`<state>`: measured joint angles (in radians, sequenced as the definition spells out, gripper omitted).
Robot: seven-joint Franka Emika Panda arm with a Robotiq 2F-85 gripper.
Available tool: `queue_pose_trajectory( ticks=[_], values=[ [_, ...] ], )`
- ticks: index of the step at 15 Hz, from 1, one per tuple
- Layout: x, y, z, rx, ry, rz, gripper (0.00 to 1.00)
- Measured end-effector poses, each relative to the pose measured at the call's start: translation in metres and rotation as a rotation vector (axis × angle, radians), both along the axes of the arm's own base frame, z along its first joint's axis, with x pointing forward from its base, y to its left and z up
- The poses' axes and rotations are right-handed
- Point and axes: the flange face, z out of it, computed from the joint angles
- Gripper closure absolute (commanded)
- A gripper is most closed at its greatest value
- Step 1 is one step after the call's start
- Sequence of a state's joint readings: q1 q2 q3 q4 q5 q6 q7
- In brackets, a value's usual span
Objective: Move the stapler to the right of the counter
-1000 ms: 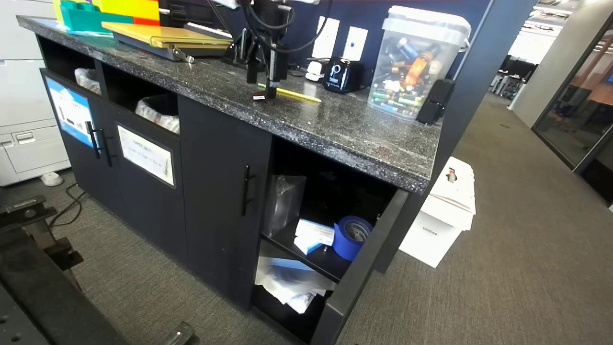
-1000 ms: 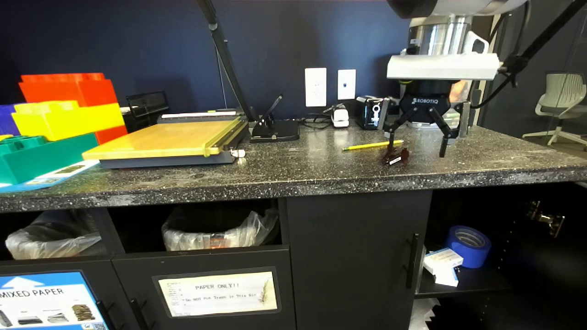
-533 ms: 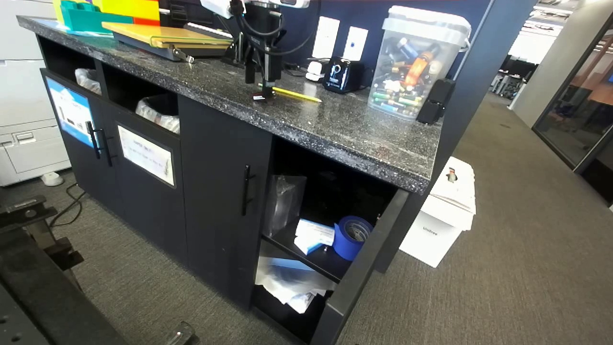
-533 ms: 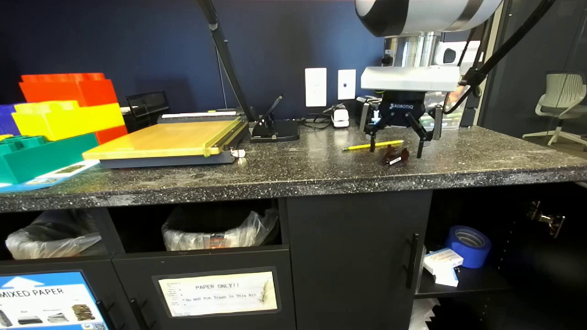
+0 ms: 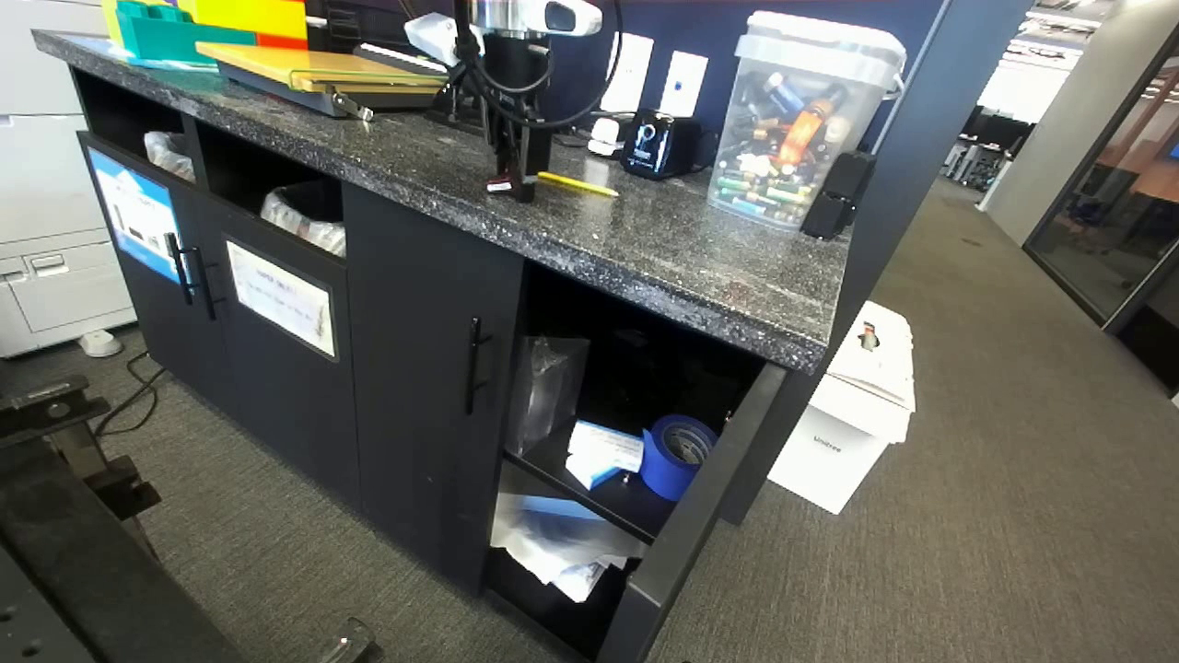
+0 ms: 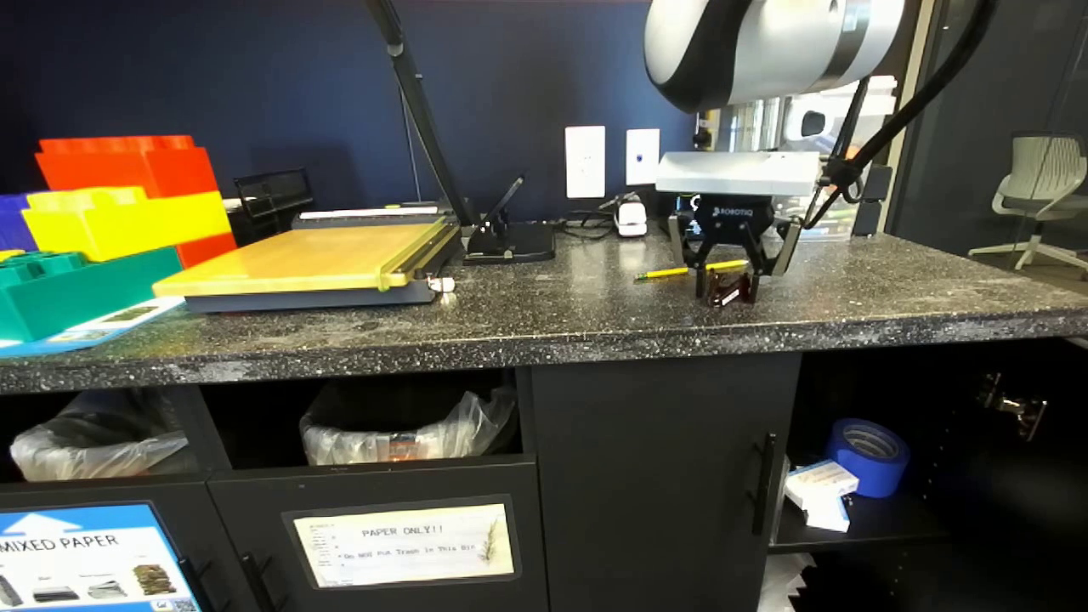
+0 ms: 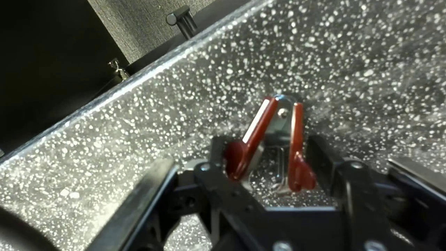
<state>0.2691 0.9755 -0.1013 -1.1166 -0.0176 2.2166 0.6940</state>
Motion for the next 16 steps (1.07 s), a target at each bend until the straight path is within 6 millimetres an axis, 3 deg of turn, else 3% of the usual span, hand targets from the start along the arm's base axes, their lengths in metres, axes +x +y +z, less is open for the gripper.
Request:
queue_pose_trajectory(
  ticks=[4,8,10,13,16],
  values=[
    [0.004,0.001,0.005,-0.007,0.005,-0.019,0.95],
    [0.007,-0.001,0.015,-0.007,0.003,-0.026,0.92],
    [0.01,-0.015,0.033,-0.01,-0.01,-0.046,0.92],
    [0.019,-0.081,0.069,-0.019,-0.033,-0.132,0.92],
    [0.023,-0.178,0.094,-0.023,-0.027,-0.261,0.92]
  ],
)
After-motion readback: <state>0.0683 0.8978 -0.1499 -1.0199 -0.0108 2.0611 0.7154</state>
